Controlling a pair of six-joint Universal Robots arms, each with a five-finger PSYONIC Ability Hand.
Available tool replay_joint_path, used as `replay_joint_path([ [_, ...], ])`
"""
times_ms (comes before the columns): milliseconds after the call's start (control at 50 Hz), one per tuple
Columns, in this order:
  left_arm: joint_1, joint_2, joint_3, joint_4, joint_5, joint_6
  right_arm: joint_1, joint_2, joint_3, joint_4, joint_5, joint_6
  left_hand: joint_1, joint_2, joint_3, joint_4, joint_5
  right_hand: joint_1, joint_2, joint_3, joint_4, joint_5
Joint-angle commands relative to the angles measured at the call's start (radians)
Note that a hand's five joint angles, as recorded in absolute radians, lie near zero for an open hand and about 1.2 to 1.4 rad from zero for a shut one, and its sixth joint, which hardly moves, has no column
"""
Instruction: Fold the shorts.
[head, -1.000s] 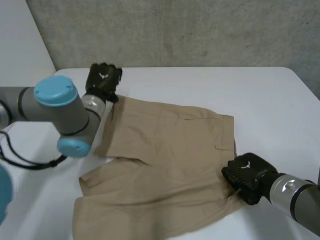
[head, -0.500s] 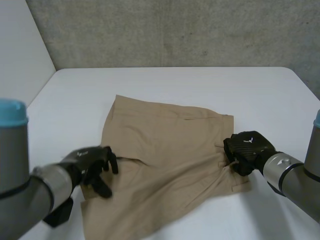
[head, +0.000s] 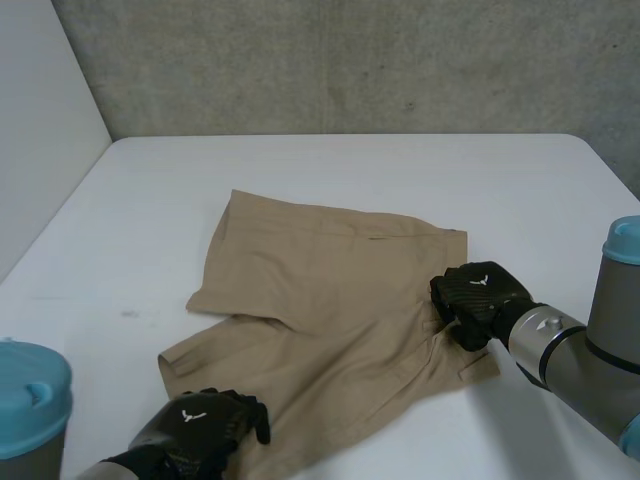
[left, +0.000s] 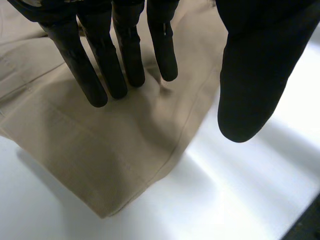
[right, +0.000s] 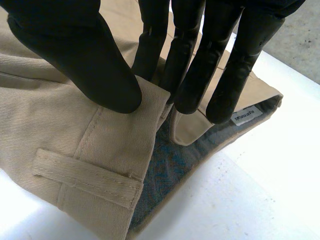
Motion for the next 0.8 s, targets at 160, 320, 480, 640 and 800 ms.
replay_joint_path([
  [160,0.009,-0.110,0.005,0.117,-0.133,0.076,-0.002,-0.002,0.002,-0.013,0.002,0.001,-0.021,-0.019,-0.022,-0.018,-0.014,0.423,0.206,0.217,0.205,0.226],
  [320,0.012,-0.123,0.002,0.170,-0.167,0.129,0.001,-0.001,0.007,-0.045,0.032,0.001,-0.059,-0.057,-0.060,-0.056,-0.052,0.423,0.206,0.217,0.205,0.226],
  [480,0.010,-0.132,0.001,0.210,-0.167,0.131,0.016,0.009,0.008,-0.048,0.037,0.001,-0.042,-0.040,-0.042,-0.039,-0.034,0.423,0.206,0.217,0.205,0.226],
  [640,0.015,-0.166,-0.004,0.267,-0.176,0.174,0.018,0.009,0.010,-0.048,0.037,0.001,0.055,0.057,0.054,0.058,0.062,0.423,0.206,0.217,0.205,0.226],
  [800,0.052,-0.166,-0.033,0.386,-0.188,0.249,0.016,0.007,0.013,-0.046,0.042,0.001,0.676,0.678,0.675,0.679,0.683,0.423,0.206,0.217,0.205,0.226],
])
